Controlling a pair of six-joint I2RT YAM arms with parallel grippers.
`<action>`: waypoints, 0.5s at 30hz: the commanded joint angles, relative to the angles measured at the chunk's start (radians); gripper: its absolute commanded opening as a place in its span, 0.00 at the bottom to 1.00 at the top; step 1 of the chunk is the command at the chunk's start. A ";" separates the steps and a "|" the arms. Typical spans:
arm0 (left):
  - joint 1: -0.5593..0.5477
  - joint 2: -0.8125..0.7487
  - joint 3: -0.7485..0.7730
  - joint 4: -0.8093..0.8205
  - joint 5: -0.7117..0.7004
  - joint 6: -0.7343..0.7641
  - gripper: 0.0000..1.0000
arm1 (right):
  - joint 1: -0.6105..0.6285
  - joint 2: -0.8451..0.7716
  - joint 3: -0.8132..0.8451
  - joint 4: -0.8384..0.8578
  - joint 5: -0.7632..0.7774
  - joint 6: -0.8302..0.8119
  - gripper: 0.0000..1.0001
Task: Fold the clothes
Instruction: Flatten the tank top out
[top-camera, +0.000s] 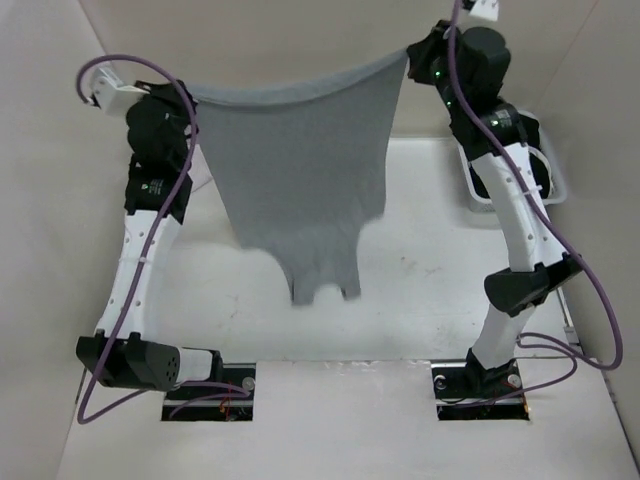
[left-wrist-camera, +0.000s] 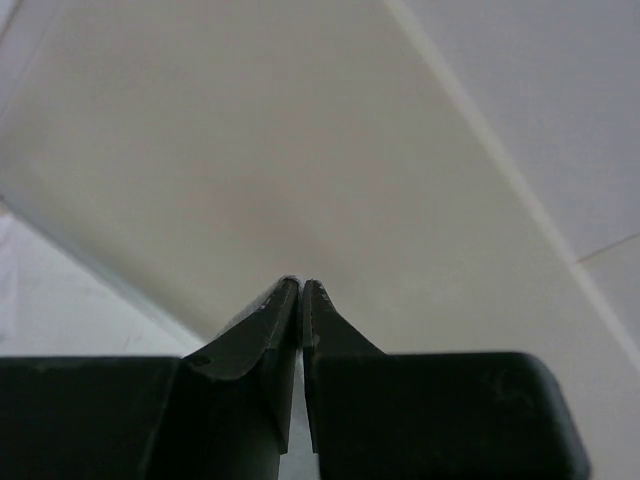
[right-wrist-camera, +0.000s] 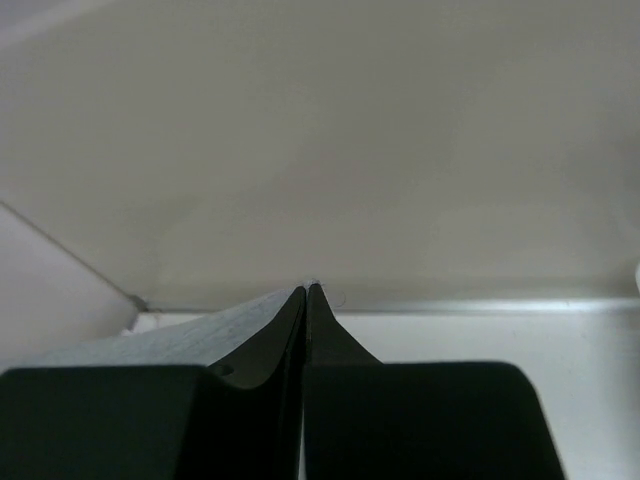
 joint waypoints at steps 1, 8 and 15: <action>0.030 -0.042 0.140 0.098 0.015 0.028 0.02 | -0.012 -0.024 0.243 -0.030 -0.046 0.011 0.00; 0.058 -0.100 0.176 0.092 0.038 0.048 0.02 | -0.009 -0.092 0.287 -0.073 -0.050 0.002 0.00; 0.024 -0.273 -0.124 0.140 0.007 0.056 0.02 | -0.014 -0.434 -0.367 0.080 -0.042 0.008 0.01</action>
